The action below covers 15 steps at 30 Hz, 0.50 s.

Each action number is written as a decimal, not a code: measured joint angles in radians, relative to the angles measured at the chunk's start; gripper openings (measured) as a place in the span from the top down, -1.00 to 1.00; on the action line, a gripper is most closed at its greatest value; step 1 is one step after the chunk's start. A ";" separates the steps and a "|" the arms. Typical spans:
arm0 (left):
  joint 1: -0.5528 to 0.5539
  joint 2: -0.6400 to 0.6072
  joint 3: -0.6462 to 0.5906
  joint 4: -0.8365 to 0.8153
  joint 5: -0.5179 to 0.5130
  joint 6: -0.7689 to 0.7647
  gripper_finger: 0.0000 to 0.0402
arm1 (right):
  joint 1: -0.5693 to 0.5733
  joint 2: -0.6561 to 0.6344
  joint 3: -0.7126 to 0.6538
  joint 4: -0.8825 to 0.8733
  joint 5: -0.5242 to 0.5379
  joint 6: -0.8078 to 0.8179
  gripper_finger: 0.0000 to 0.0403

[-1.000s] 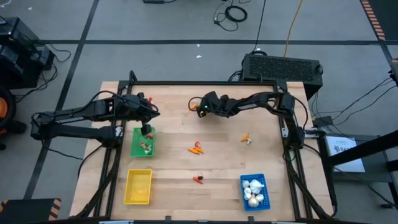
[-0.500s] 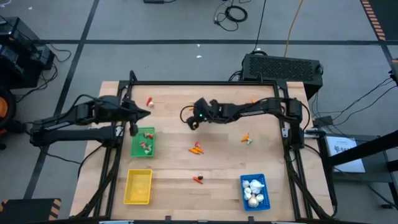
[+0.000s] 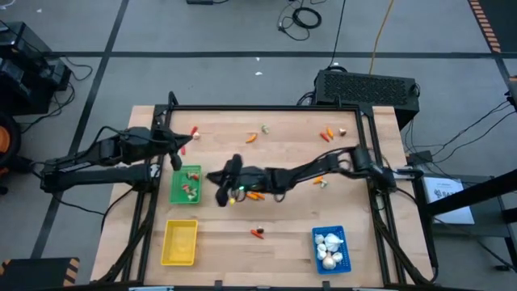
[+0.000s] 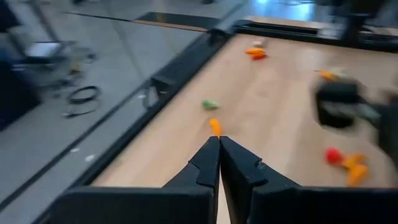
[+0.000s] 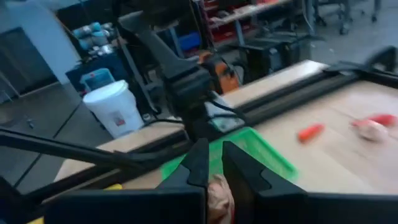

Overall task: Sort produce into baskets
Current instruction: Put the red mushroom into the green bin

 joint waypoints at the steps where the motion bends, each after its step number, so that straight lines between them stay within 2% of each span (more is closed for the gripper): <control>1: 0.001 0.000 0.000 0.000 -0.033 -0.001 0.92 | 0.003 0.042 0.051 -0.006 -0.001 -0.009 0.90; 6: 0.003 0.001 0.000 -0.001 -0.133 -0.001 0.92 | 0.001 0.251 0.339 -0.090 -0.055 -0.052 0.90; 11: 0.003 0.004 0.000 -0.002 -0.133 0.000 0.92 | -0.005 0.434 0.623 -0.124 -0.068 -0.079 0.89; 15: 0.003 0.004 0.000 -0.004 -0.112 -0.001 0.92 | -0.013 0.543 0.777 -0.195 -0.074 -0.075 0.84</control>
